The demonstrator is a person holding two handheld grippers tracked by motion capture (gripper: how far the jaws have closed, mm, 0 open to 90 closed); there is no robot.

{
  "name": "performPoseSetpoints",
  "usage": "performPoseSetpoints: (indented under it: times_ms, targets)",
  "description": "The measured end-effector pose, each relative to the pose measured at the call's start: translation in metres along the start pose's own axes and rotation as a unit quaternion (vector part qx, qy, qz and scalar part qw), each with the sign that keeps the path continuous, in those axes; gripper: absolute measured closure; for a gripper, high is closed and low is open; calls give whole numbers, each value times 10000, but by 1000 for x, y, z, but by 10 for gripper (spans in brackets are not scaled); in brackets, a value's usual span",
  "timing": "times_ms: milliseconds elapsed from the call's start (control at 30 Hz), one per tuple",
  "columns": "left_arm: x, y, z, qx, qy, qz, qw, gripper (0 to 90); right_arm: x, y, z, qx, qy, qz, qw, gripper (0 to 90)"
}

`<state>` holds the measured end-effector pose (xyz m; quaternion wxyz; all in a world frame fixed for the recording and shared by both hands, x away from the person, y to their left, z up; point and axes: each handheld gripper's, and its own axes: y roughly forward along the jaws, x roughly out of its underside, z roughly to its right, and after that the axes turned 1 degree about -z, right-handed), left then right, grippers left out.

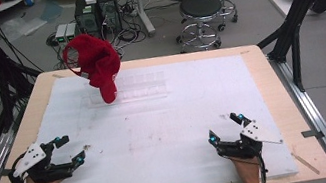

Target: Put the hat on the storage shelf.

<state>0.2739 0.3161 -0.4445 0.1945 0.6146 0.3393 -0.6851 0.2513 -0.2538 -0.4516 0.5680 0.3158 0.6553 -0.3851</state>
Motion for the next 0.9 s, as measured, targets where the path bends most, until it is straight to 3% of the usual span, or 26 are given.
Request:
performPoseSetpoints:
  times_ms: [333,567,900]
  targets:
    - [5,-1,4,-108,121,31,9999,150,0,0,-2,57,-64,-13,10000,22]
    - [7,-4,2,-196,-42,185,9996,151,0,1,-1,62,-93,1,9999,22]
    - [8,-7,2,-229,-109,368,9990,153,0,1,0,66,8,-20,10000,22]
